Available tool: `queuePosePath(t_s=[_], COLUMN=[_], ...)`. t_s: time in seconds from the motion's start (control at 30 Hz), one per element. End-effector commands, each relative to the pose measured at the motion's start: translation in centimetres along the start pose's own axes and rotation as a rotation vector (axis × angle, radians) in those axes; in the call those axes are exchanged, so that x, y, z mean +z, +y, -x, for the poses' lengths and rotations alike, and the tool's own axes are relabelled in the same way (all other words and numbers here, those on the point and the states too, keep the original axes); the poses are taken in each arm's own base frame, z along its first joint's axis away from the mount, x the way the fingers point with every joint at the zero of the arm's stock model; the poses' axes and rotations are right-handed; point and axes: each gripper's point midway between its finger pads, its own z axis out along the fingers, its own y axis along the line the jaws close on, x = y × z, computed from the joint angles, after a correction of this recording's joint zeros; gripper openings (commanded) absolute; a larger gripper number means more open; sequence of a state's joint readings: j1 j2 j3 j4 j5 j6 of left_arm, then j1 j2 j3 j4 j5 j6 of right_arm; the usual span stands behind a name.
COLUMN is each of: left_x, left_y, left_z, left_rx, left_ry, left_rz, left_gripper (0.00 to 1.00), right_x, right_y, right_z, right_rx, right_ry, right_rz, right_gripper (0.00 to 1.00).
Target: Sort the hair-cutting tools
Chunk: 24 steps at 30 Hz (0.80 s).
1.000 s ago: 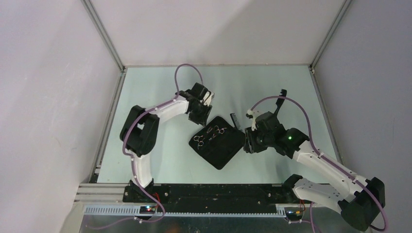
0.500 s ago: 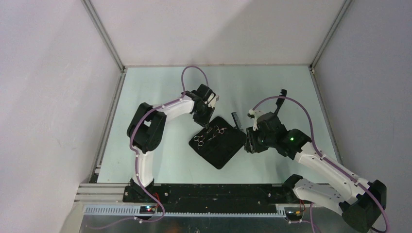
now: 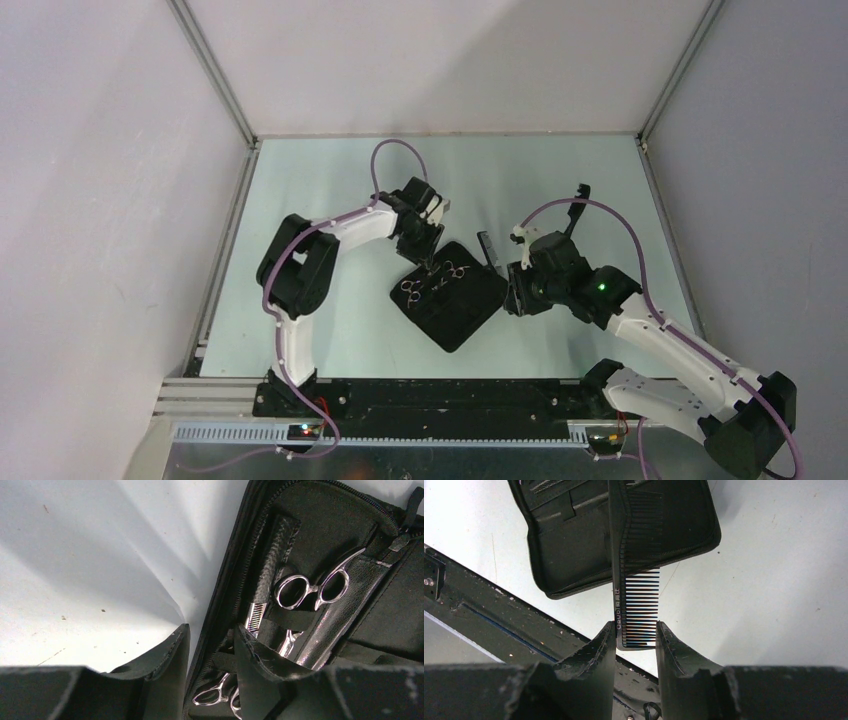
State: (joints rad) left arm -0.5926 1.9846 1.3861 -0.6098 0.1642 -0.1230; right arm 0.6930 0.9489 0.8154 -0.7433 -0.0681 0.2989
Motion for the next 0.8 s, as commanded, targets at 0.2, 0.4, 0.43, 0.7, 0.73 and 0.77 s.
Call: queuePosePath(t_s=[0.2, 0.4, 0.43, 0.7, 0.73, 0.77], left_x=[-0.3, -0.2, -0.7, -4.3, -5.0, -4.9], left_y=[-0.9, -0.1, 0.1, 1.2, 1.2, 1.6], left_z=[0.4, -0.3, -0.2, -2.3, -3.0, -4.1], left_rx=[-0.004, -0.035, -0.042, -0.310, -0.334, -0.384], left_ry=[-0.004, 0.008, -0.005, -0.146, -0.161, -0.155], left_rz=[-0.013, 0.036, 0.051, 0.110, 0.115, 0.137], left_gripper=[0.38, 0.17, 0.13, 0.00, 0.00, 0.00], right_x=[-0.4, -0.2, -0.2, -0.1, 0.2, 0.1], right_y=[0.5, 0.8, 0.9, 2.1, 2.4, 2.6], right_z=[0.7, 0.7, 0.6, 0.1, -0.4, -0.4], right_rx=[0.000, -0.002, -0.003, -0.055, -0.067, -0.071], right_ry=[-0.030, -0.022, -0.019, 0.039, 0.068, 0.075], right_rz=[0.019, 0.031, 0.034, 0.057, 0.058, 0.058], right_gripper=[0.00, 0.00, 0.00, 0.00, 0.00, 0.00])
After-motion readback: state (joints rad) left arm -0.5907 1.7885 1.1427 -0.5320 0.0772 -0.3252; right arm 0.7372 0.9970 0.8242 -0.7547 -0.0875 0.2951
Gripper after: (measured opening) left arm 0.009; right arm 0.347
